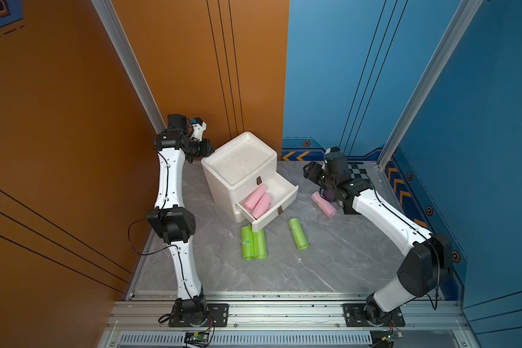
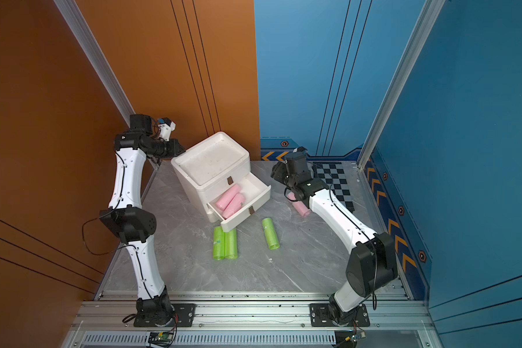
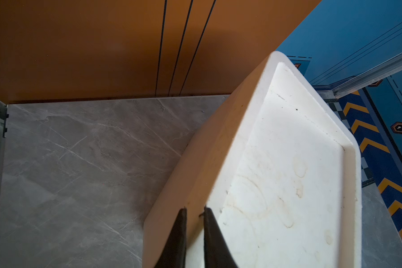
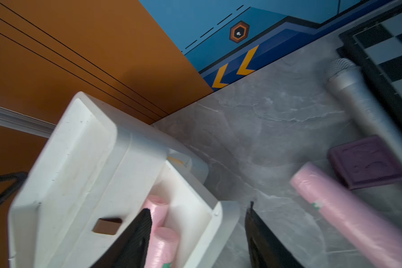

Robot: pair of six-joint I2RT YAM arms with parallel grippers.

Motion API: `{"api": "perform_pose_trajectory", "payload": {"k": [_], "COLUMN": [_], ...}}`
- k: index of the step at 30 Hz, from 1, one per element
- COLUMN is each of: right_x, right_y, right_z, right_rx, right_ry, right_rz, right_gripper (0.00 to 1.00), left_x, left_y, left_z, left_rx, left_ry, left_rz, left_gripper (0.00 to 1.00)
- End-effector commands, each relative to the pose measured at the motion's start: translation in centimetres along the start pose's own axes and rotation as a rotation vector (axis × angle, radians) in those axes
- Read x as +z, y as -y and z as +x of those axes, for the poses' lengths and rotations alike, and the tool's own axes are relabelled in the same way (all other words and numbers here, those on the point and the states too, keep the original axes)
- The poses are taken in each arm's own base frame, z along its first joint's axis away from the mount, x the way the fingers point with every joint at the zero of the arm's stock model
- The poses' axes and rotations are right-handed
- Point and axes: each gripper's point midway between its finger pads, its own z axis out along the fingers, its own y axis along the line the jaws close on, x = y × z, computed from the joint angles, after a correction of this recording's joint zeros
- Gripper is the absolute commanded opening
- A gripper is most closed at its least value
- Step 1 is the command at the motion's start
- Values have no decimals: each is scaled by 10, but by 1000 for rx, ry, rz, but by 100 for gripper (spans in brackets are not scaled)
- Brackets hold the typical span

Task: Sort the rolls of trash bags by color and place them into the drawer
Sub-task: Place the roll of trash bags in the drawer, then pick up the roll of trash bags from the center of the board.

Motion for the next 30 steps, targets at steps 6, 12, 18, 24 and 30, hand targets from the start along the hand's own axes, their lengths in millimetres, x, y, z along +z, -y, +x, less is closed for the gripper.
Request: {"api": "perform_pose_trajectory", "payload": {"k": [6,12,18,24,30], "right_x": [35,61,80,89,89], "right_y": [93,121,134,148,161], "right_z": [54,71,74,86,99], "right_rx": [-308,-396,-440,-450,-462], "right_ry": [-357,-468,-503,-560,-610], "right_rz": [121,178,220,247,282], "right_gripper": [71,73,75,74,75], "left_x": [16,16,17,21,21], "left_y": [8,7,9,7,7], "left_z": [26,29,31,34,33], "left_rx": [-35,-32,-22,-20,-16], "left_ry": [-105,-112,-120,-132,-130], "left_rz": [29,12,5,-4,-5], "left_gripper": [16,16,16,16,16]}}
